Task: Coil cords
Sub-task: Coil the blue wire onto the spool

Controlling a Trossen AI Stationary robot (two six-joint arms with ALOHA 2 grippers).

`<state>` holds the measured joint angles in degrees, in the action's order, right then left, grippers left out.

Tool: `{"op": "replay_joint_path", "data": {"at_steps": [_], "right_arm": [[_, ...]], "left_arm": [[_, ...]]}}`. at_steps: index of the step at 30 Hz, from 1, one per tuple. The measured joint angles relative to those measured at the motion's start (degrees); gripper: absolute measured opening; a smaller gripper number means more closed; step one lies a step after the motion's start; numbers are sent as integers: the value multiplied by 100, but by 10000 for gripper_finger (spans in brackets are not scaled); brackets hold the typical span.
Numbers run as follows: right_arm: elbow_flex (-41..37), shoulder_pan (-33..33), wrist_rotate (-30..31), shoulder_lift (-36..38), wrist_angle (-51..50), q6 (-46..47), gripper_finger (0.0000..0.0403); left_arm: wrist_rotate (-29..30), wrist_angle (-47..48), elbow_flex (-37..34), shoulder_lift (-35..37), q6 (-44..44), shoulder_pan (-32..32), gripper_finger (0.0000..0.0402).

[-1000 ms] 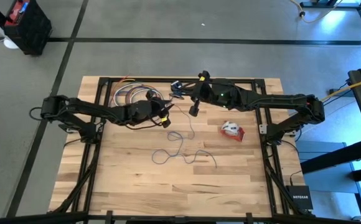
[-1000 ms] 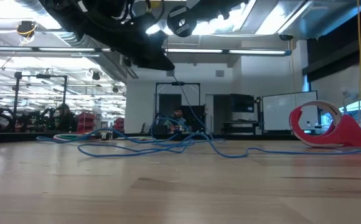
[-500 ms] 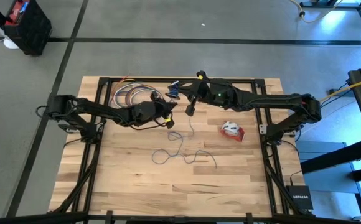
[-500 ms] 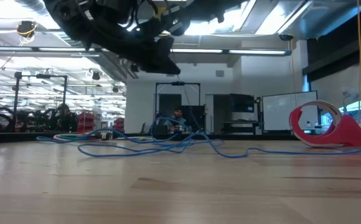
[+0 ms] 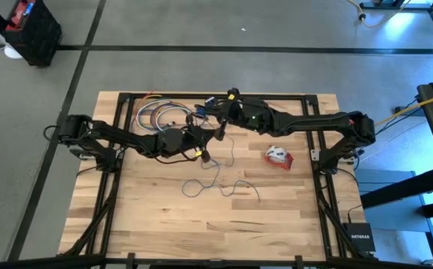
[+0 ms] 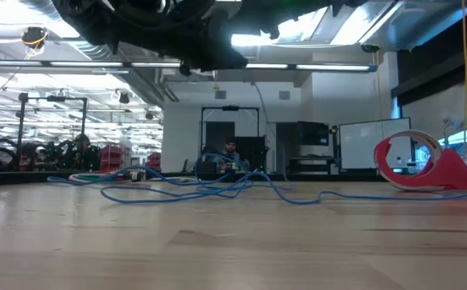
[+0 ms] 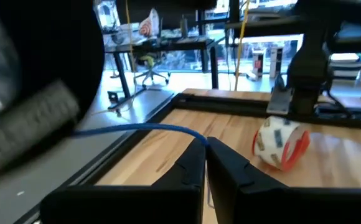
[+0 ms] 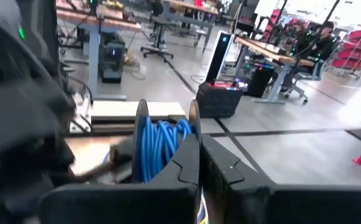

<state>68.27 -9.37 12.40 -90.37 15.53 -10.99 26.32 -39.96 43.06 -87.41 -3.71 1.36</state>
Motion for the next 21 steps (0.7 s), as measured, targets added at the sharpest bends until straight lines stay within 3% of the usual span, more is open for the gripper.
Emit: {"op": "replay_joint_path", "data": {"at_steps": [12, 21], "right_arm": [[0, 4, -121, 0, -899, -467, 5], [0, 2, -132, 0, -1245, -599, 5]], "left_arm": [[14, 295, 15, 665, -242, -255, 7], [28, 1359, 15, 1278, -272, -255, 7]]}}
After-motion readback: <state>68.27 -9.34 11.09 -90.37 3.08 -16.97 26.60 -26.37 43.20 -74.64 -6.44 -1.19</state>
